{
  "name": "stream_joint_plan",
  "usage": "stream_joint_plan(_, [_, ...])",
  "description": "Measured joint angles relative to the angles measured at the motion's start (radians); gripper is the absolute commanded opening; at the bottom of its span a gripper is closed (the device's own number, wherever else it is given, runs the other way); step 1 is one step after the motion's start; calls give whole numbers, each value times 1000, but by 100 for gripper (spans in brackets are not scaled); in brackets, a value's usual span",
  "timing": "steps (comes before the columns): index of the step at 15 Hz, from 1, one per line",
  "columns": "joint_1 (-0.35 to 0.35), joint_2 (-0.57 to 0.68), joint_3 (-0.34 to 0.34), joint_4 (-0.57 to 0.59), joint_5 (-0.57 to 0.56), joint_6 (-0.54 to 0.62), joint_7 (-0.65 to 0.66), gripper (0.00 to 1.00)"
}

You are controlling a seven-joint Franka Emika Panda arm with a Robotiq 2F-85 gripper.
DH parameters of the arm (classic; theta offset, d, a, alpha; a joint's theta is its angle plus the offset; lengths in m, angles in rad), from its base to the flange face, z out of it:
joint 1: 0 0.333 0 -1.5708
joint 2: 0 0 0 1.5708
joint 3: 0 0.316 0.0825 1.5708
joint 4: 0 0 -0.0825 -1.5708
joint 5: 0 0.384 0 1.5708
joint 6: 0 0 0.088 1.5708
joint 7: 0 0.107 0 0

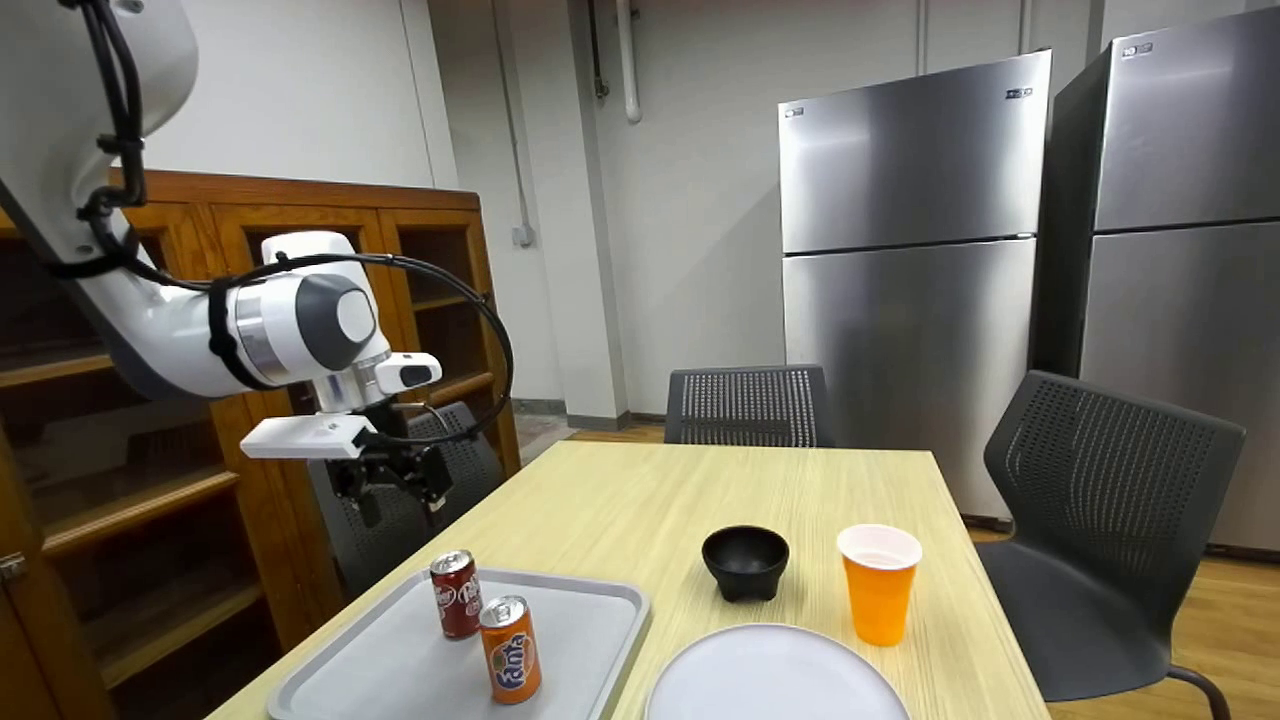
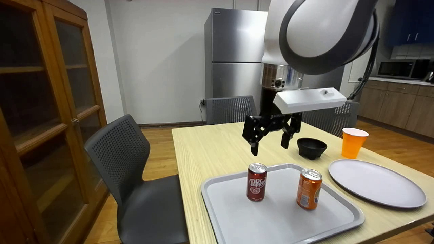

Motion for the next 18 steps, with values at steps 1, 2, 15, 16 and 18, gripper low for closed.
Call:
stream_joint_plan(1, [1,18,0,0,0,12,0,100])
stream_joint_plan(2, [3,35,-1,0,-1,23,0,100])
stream_joint_plan(15, [88,241,-107,104,-41,69,29,100])
stream_joint_plan(16, [97,255,-114,115,-41,69,32,100])
stream_joint_plan(18, [110,281,-127,137,-41,69,35,100])
